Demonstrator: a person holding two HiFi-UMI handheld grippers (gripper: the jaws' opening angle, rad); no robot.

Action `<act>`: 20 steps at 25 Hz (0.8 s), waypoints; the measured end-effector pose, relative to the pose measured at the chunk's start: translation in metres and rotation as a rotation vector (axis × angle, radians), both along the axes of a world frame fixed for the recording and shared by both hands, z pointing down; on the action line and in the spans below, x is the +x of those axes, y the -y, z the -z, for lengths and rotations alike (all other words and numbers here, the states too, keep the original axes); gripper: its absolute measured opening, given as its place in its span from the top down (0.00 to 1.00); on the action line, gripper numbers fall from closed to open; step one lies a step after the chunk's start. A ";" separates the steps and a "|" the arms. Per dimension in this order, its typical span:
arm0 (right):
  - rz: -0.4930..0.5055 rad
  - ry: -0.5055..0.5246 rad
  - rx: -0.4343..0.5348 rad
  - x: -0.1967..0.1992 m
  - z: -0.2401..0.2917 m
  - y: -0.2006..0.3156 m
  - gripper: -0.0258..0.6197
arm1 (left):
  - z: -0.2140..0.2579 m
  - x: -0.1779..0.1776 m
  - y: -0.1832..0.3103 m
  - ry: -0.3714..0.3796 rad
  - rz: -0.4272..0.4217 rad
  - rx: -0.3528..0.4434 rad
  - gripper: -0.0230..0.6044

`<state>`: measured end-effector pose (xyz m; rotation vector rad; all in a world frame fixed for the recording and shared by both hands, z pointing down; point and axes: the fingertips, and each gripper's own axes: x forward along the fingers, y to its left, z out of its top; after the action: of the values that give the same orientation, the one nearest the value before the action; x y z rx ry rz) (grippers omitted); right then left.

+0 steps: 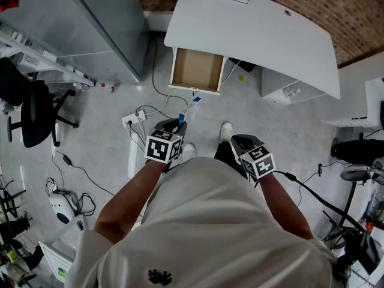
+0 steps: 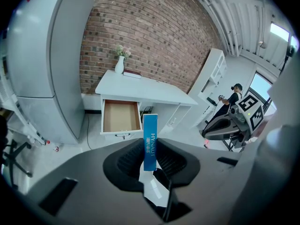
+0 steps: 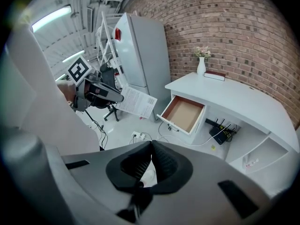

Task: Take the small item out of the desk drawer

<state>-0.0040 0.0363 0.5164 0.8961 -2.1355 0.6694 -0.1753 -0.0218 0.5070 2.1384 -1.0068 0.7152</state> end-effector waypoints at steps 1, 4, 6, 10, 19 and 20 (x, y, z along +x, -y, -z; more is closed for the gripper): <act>0.000 0.002 0.003 0.000 0.002 0.000 0.91 | 0.001 0.001 0.000 0.000 0.000 0.002 0.82; -0.002 0.006 0.010 0.001 0.006 0.000 0.91 | 0.004 0.003 -0.002 0.002 -0.001 0.003 0.82; -0.005 -0.003 0.010 0.007 0.005 -0.001 0.91 | 0.003 0.006 -0.002 0.001 -0.002 0.001 0.82; -0.021 -0.001 0.014 0.016 0.003 0.001 0.91 | 0.002 0.012 0.000 0.003 -0.013 0.001 0.82; -0.044 0.002 0.021 0.028 0.006 0.003 0.91 | 0.004 0.022 0.009 0.017 -0.024 0.001 0.82; -0.045 0.003 0.024 0.030 0.006 0.005 0.91 | 0.003 0.023 0.011 0.018 -0.025 0.002 0.82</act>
<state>0.0255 0.0309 0.5106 0.9596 -2.1352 0.6690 -0.1523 -0.0324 0.5042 2.1529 -0.9920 0.7472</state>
